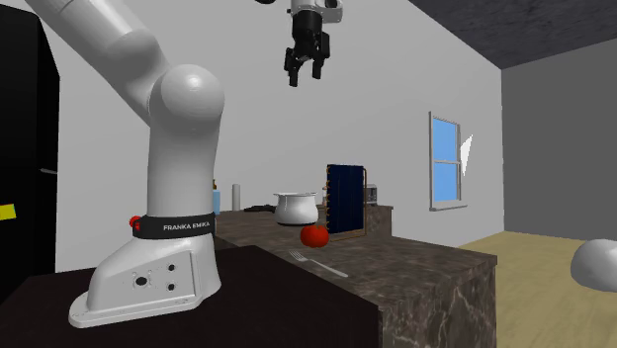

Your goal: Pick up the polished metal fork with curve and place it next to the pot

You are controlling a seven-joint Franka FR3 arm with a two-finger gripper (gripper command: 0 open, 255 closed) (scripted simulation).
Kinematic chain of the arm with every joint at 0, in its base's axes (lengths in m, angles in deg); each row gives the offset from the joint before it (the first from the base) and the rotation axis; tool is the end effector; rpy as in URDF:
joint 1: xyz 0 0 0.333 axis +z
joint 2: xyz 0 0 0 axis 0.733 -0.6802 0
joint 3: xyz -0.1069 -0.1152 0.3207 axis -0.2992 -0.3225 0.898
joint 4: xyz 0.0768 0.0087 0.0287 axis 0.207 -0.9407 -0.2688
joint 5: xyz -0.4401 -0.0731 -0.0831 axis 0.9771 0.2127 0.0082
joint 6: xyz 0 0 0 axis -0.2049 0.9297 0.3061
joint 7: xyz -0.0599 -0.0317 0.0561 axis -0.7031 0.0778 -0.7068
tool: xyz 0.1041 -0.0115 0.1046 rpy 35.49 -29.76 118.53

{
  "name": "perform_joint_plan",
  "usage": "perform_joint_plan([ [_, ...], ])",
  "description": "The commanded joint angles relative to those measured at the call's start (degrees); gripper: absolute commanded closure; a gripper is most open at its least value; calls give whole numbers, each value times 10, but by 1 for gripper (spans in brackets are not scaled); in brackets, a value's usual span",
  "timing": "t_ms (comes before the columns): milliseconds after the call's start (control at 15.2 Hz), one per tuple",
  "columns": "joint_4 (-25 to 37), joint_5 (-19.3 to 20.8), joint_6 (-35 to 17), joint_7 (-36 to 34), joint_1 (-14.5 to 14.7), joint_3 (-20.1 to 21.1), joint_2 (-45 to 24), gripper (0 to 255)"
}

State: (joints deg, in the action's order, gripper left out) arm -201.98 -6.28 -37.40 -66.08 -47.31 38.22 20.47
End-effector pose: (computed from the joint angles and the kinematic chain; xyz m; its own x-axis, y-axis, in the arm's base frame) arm 0.3215 0.0140 0.6012 0.9952 0.0968 -0.0163 0.0955 -0.9933 -0.0650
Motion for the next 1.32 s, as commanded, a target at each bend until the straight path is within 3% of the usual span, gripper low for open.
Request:
perform_joint_plan([
  [0,0,0,0,0,0,0,0,0],
  [660,-166,17,-206,171,67,-21,-37,0],
  [1254,-259,25,-421,324,129,-41,-155,0],
])
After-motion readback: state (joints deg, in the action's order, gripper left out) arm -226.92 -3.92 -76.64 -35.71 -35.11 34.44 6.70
